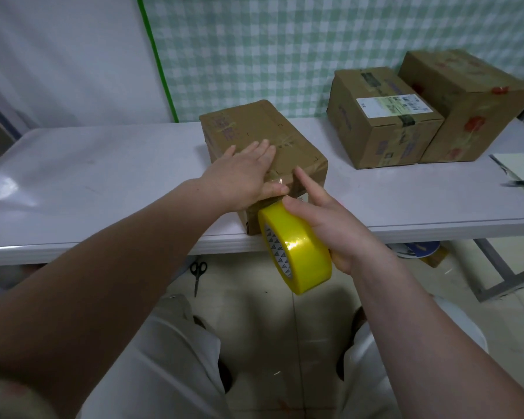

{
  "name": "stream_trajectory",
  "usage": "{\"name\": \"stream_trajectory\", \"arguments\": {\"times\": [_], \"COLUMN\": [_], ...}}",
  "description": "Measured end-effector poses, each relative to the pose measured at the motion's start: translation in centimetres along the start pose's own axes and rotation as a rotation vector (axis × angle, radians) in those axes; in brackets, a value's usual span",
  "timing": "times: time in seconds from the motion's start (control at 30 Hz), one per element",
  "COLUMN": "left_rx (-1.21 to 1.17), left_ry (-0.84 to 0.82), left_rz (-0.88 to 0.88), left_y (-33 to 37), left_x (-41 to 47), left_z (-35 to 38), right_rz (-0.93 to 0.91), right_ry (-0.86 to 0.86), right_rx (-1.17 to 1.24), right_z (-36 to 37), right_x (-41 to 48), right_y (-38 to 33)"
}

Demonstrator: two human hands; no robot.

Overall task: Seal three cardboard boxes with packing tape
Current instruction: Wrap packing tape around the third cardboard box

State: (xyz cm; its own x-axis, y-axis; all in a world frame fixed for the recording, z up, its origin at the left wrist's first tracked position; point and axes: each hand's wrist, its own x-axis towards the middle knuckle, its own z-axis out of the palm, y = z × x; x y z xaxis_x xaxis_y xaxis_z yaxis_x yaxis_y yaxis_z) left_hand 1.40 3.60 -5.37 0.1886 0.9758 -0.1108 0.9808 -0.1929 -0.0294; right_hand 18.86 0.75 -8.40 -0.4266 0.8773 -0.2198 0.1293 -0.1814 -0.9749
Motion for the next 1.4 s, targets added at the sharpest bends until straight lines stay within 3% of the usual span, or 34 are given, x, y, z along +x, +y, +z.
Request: {"name": "stream_trajectory", "arguments": {"times": [0.37,0.7,0.93,1.03,1.1,1.13,1.17,1.23,1.3,1.33,1.4], "left_rx": [-0.002,-0.099,-0.145,-0.424,-0.654,-0.785,-0.957,-1.442,-1.815,-1.92,-1.946], "left_ry": [0.069,0.12,0.174,0.537,0.792,0.818,0.753,0.392,0.047,-0.008,0.04], "left_rz": [-0.033,0.084,0.052,-0.051,-0.259,-0.412,-0.57,-0.776,-0.775,-0.732,-0.646], "left_y": [0.8,-1.1,-1.5,-0.6,1.1,1.9,2.5,3.3,3.5,3.5,3.2], "left_x": [-0.1,0.1,0.4,-2.1,-5.1,-6.4,-7.4,-8.5,-9.0,-9.2,-9.2], "left_z": [0.6,0.6,0.9,2.1,3.0,3.5,4.1,5.1,5.6,5.7,6.0], "right_rz": [0.007,0.196,0.24,0.243,0.254,0.256,0.255,0.257,0.259,0.255,0.238], "right_ry": [0.155,0.12,0.163,0.164,0.14,0.129,0.118,0.084,0.054,0.039,-0.014], "right_rx": [-0.074,-0.026,0.077,0.123,0.175,0.199,0.213,0.203,0.18,0.16,0.073], "right_z": [1.2,1.8,3.2,3.6,3.7,3.9,4.1,4.8,5.4,5.6,5.7], "right_x": [-1.3,-0.6,-1.0,-0.8,-0.7,-0.6,-0.6,-0.5,-0.4,-0.5,-0.7], "right_y": [0.2,-0.6,0.7,1.0,1.3,1.3,1.3,1.4,1.6,1.6,1.7]}}
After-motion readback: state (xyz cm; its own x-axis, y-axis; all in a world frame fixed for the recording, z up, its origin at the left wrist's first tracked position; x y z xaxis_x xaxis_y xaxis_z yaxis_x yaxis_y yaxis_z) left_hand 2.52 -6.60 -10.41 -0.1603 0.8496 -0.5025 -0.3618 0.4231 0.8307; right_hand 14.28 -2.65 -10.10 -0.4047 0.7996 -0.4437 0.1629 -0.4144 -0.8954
